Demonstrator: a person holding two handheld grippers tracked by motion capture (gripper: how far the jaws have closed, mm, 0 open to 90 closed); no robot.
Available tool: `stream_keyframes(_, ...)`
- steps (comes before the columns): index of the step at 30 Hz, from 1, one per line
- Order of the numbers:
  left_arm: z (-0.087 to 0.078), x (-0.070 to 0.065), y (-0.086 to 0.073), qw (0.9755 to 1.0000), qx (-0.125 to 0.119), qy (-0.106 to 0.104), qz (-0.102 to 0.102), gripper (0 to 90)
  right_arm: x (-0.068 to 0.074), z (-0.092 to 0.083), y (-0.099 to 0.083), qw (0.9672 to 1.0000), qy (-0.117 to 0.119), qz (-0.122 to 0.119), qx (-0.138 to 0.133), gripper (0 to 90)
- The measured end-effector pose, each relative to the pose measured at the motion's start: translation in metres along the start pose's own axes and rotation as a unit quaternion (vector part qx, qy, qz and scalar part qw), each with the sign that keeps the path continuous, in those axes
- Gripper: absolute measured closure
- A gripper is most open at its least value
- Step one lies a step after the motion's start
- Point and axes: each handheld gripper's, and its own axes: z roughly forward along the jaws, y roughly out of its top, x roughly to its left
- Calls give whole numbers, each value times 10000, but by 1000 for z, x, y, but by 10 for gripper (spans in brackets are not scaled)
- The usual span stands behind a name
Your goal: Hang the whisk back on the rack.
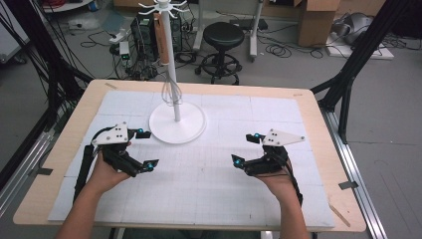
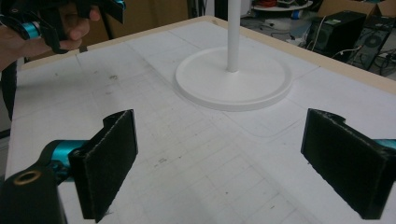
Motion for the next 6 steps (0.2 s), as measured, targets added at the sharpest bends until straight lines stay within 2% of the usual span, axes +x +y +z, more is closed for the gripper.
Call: stream_keyframes(6, 1, 1, -1, 10000, 35, 4, 6, 17, 0, 0, 0, 10000, 12, 16, 1, 99)
